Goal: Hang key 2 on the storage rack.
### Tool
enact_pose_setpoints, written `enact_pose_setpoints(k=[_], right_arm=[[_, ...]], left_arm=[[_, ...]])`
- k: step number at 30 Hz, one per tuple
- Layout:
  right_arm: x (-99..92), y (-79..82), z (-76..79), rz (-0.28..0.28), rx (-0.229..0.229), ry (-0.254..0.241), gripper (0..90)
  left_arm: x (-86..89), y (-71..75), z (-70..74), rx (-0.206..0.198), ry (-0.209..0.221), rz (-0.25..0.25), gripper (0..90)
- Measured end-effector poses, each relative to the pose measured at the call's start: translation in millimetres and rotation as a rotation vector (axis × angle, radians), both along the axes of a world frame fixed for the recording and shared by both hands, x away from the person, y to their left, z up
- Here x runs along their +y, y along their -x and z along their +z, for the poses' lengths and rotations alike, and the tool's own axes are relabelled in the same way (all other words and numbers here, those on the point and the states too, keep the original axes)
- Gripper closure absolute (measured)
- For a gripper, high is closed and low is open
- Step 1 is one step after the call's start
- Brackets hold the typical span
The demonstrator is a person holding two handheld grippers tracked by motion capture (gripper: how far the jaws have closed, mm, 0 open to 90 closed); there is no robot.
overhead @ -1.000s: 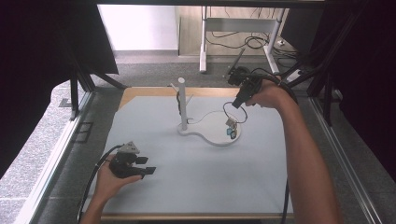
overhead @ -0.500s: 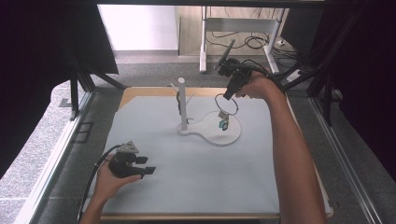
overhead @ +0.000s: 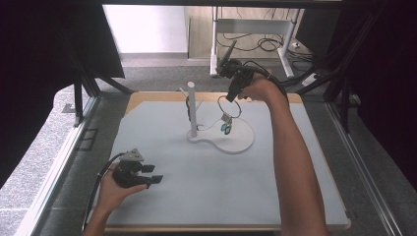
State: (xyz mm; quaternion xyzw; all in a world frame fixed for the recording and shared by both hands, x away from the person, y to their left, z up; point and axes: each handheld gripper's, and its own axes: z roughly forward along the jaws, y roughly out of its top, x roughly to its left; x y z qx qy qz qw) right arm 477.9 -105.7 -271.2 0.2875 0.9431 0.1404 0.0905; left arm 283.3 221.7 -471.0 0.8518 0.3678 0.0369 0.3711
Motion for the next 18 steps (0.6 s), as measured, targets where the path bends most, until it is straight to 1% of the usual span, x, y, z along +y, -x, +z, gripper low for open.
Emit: enact_pose_setpoints(k=[11,15,18], right_arm=[[7.3,-11.2,-0.6,-0.016,-0.002,0.0,88.0],[14.3,-15.5,-3.4,-0.018,0.001,0.003,88.0],[23.7,-19.0,-7.4,-0.009,-0.001,0.007,88.0]], left_arm=[[0.6,-0.9,0.2,-0.001,0.011,-0.002,43.4],[1.1,-1.0,0.6,0.001,0.014,-0.001,43.4],[0.8,-1.0,0.3,0.002,0.012,-0.003,43.4]])
